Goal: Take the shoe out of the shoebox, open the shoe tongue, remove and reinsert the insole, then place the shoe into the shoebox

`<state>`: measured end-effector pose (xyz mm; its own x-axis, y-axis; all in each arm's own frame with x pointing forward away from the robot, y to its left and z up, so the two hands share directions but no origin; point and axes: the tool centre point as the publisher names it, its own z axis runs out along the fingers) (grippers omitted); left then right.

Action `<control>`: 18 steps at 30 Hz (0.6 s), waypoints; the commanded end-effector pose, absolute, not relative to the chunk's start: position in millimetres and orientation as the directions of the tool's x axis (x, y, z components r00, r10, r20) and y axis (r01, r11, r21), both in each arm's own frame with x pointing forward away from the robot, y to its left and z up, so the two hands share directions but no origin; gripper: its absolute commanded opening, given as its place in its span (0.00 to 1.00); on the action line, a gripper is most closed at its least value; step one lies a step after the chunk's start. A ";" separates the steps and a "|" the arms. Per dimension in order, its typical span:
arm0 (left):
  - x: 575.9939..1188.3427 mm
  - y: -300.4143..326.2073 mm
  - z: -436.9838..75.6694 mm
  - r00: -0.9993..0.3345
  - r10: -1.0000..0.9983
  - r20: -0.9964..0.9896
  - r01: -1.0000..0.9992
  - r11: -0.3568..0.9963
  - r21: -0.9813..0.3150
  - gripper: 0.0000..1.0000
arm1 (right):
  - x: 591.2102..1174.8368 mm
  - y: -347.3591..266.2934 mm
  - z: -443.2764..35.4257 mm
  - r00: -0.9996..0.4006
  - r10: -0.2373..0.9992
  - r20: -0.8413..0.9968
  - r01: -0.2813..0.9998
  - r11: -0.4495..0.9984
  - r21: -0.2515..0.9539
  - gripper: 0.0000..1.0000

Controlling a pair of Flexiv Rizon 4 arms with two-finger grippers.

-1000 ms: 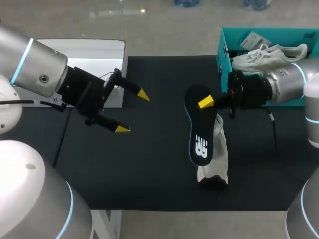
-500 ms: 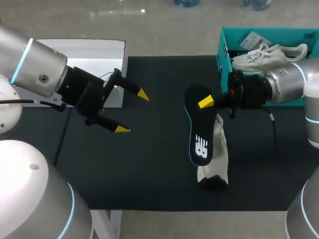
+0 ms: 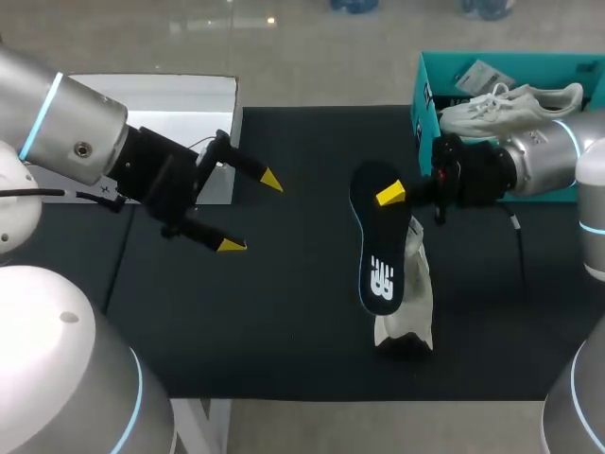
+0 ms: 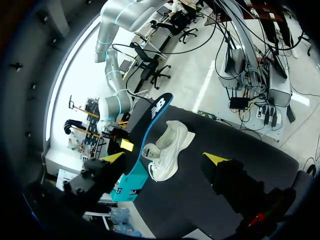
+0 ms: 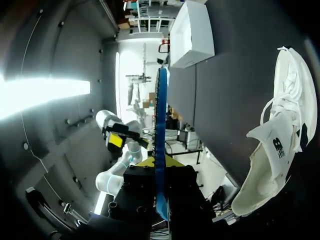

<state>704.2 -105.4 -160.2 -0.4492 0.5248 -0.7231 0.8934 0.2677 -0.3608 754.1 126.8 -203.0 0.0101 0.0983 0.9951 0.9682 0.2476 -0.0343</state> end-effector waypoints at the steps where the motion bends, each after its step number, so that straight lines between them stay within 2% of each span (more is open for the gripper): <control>1: 705.4 -107.3 -161.2 -0.447 0.525 -0.724 0.894 0.266 -0.360 1.00 | 753.0 127.3 -202.9 0.011 0.100 0.995 0.969 0.245 -0.035 0.00; 3: 705.4 -107.3 -161.2 -0.447 0.525 -0.724 0.894 0.266 -0.360 1.00 | 753.0 127.3 -202.9 0.011 0.100 0.995 0.969 0.245 -0.035 0.00; 10: 698.6 -116.8 -168.8 -0.298 0.298 -0.907 0.951 0.005 -0.311 1.00 | 753.0 127.3 -202.9 0.011 0.100 0.995 0.969 0.245 -0.035 0.00; 18: 685.7 -125.5 -170.6 -0.216 0.195 -0.957 0.967 -0.096 -0.238 1.00 | 753.0 127.3 -202.9 0.011 0.100 0.995 0.969 0.245 -0.035 0.00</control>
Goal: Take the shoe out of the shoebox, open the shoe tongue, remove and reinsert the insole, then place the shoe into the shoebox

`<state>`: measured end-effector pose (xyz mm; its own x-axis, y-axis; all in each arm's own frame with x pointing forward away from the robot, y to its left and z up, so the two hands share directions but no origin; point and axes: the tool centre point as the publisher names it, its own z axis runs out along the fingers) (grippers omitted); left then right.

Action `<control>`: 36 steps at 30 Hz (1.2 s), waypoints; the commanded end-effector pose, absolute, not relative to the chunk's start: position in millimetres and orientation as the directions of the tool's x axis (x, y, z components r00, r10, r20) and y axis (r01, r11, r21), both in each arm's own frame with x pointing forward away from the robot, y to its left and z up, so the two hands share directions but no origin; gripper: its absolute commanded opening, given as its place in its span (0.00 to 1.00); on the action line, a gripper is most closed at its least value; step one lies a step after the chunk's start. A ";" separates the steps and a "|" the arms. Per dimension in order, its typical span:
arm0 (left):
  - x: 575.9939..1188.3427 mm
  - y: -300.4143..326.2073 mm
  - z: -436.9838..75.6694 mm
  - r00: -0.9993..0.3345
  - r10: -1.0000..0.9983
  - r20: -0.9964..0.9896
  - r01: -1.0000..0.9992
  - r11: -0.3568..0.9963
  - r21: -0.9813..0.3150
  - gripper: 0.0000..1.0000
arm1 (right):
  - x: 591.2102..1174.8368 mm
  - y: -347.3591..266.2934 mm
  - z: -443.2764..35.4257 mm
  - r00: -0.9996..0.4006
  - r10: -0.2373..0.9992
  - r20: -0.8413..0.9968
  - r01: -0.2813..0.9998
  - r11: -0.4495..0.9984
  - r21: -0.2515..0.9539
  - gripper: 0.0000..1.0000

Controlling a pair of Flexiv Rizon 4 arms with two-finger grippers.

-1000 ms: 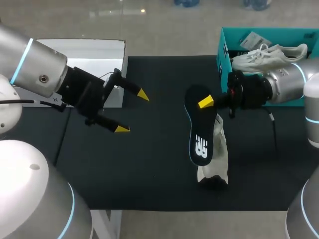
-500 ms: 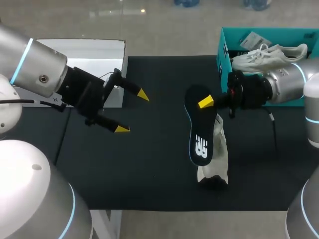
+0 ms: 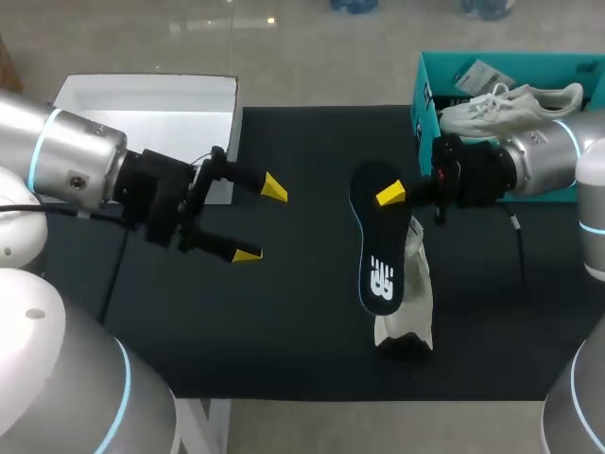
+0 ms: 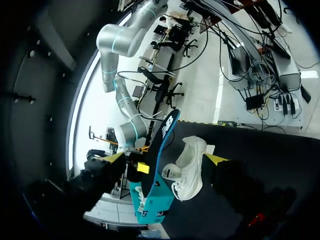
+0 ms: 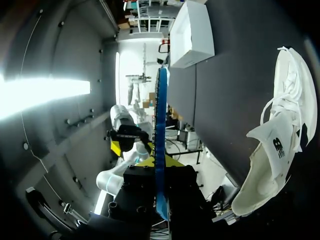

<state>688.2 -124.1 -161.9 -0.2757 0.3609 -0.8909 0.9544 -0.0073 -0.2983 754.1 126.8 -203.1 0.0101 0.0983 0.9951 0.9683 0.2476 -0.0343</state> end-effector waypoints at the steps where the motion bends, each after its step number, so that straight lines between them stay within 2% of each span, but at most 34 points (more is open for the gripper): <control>1: 683.2 -127.2 -169.8 -0.196 0.189 -0.962 0.970 -0.104 -0.219 1.00 | 753.0 127.3 -202.9 0.011 0.100 0.995 0.969 0.245 -0.035 0.00; 9: 661.0 -144.8 -166.4 -0.097 0.181 -0.979 0.987 -0.111 -0.118 1.00 | 753.0 127.3 -202.9 0.011 0.100 0.995 0.969 0.245 -0.035 0.00; 16: 652.3 -165.4 -165.7 -0.063 0.161 -0.985 0.994 -0.075 -0.076 1.00 | 753.0 127.3 -202.9 0.011 0.100 0.995 0.969 0.245 -0.035 0.00; 36: 675.7 -248.5 -178.9 -0.030 0.108 -0.994 0.997 -0.065 -0.037 1.00 | 753.0 127.3 -202.9 0.011 0.100 0.995 0.969 0.245 -0.035 0.00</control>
<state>661.1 -218.8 -173.3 -0.0332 0.1111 -0.9933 0.9979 -0.0513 -0.0391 754.1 126.9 -203.1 0.0101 0.0982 0.9951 0.9683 0.2476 -0.0343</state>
